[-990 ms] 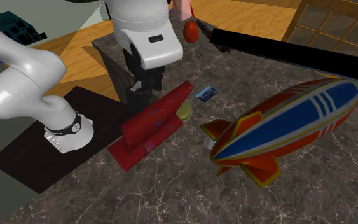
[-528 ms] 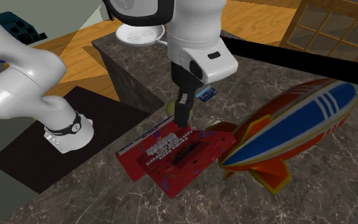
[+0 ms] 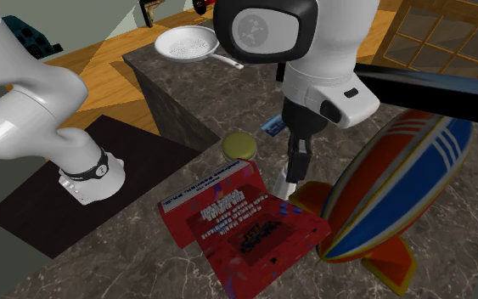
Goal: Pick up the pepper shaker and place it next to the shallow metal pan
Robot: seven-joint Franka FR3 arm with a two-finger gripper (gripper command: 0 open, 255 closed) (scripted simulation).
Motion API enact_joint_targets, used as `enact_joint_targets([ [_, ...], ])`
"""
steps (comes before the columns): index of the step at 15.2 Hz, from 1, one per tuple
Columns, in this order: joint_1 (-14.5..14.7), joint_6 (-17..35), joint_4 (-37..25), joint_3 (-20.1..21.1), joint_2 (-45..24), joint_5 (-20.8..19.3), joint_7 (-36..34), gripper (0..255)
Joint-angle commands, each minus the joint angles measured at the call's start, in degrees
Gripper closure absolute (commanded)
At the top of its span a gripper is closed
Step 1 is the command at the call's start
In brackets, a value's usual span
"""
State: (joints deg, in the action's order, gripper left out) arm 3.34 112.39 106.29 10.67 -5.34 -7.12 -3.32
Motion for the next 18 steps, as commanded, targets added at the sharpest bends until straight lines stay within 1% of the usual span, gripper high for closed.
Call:
enact_joint_targets([
  [1, 0.1, 1.1, 0.1, 0.0, -1.0, -0.4, -0.2, 0],
  [6, -0.1, 5.1, 2.9, -0.2, -2.2, -0.8, -0.5, 0],
  [14, -0.1, 5.1, 2.9, -0.2, -2.2, -0.8, -0.5, 0],
  [15, -0.1, 5.1, 2.9, -0.2, -2.2, -0.8, -0.5, 255],
  [18, -0.1, 5.1, 2.9, -0.2, -2.2, -0.8, -0.5, 255],
])
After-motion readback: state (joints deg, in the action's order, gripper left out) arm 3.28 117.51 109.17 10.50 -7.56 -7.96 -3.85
